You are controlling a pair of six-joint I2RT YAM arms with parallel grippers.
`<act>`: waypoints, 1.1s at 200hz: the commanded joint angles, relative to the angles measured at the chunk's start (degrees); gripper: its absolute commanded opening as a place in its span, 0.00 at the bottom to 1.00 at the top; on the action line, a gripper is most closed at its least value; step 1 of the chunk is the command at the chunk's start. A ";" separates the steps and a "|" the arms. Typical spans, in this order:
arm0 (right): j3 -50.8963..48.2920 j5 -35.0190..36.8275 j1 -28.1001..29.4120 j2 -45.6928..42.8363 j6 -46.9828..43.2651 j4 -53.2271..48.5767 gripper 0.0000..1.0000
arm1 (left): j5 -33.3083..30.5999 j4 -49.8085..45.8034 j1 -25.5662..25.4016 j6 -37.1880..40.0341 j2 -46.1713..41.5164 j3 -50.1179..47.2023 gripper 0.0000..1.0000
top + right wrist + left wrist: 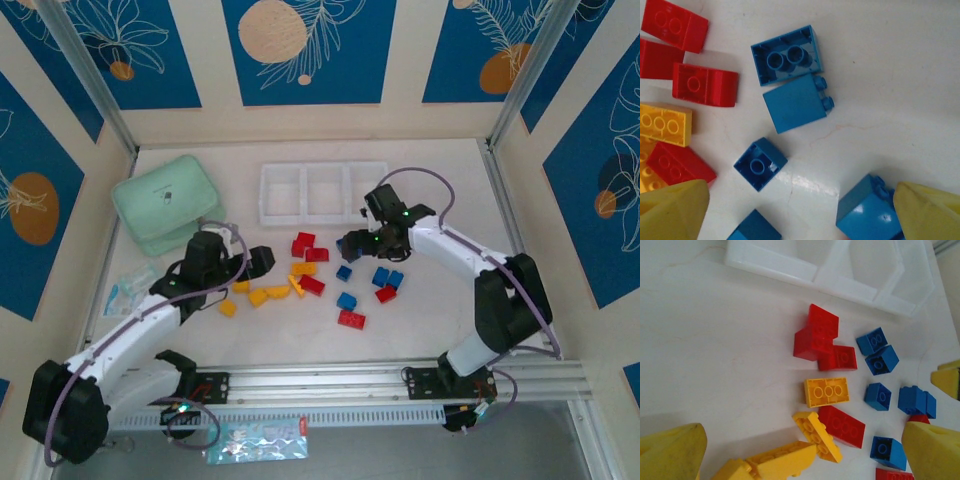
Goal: Sort the legos into containers by color
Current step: Pick up the lego from the center of the table.
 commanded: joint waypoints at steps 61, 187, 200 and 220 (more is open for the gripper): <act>8.25 0.90 1.63 12.10 -6.97 0.10 0.77 | -2.22 3.60 -4.03 -0.29 7.28 4.00 1.00; 11.58 3.33 2.55 19.68 -10.29 0.36 0.57 | -2.19 1.11 -4.17 1.32 9.83 8.00 1.00; 11.57 3.37 2.67 19.82 -10.51 0.30 0.53 | -2.46 0.85 -4.13 1.43 9.67 8.24 1.00; 11.83 4.34 2.94 19.34 -10.81 -0.57 0.46 | -2.56 0.33 -4.13 1.71 9.57 8.61 1.00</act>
